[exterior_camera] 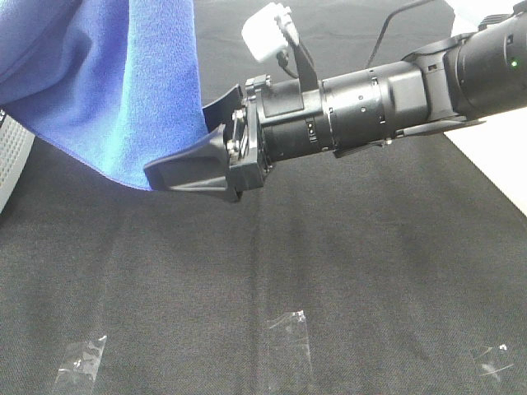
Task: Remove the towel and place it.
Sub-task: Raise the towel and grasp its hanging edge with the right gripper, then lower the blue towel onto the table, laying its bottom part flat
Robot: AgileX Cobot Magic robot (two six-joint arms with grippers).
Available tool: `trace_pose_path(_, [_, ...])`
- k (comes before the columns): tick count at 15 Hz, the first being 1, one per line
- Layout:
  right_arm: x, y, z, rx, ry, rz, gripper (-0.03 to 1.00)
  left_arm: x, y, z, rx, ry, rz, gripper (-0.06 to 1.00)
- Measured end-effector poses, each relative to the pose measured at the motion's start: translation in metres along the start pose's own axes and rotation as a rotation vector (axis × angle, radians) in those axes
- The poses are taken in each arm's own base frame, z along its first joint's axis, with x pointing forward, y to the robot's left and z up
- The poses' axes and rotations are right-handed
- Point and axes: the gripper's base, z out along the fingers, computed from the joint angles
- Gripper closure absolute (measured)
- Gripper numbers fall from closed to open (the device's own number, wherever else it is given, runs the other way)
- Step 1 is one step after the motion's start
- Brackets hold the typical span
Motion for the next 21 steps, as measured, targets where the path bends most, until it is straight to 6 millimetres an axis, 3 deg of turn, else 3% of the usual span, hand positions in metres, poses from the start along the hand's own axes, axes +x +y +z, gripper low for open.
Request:
trace_pose_path(2, [0.001,0.000,0.000,0.000,0.007,-0.005,0.31,0.000,0.000,0.000,0.000,0.000,0.000,0.94])
trace_pose_path(5, [0.001,0.000,0.000,0.003,0.016,0.006,0.85,0.000,0.000,0.000,0.000,0.000,0.000,0.94])
trace_pose_path(6, [0.002,0.000,0.000,0.001,0.023,0.020,0.95,0.000,0.000,0.000,0.000,0.000,0.000,0.94])
trace_pose_path(11, [-0.002,-0.003,-0.004,0.077,0.029,0.187,0.96,0.000,0.000,0.000,0.000,0.000,-0.011,0.94])
trace_pose_path(16, [-0.052,0.016,-0.044,0.279,0.081,0.242,0.96,-0.004,0.006,0.000,-0.057,-0.045,-0.177,0.94])
trace_pose_path(19, [-0.090,0.025,-0.070,0.395,0.205,0.208,0.96,-0.004,0.017,0.001,-0.161,-0.083,-0.215,0.94])
trace_pose_path(21, [-0.119,0.028,-0.091,0.503,0.308,0.166,0.96,0.003,0.025,0.012,-0.198,-0.072,-0.232,0.94])
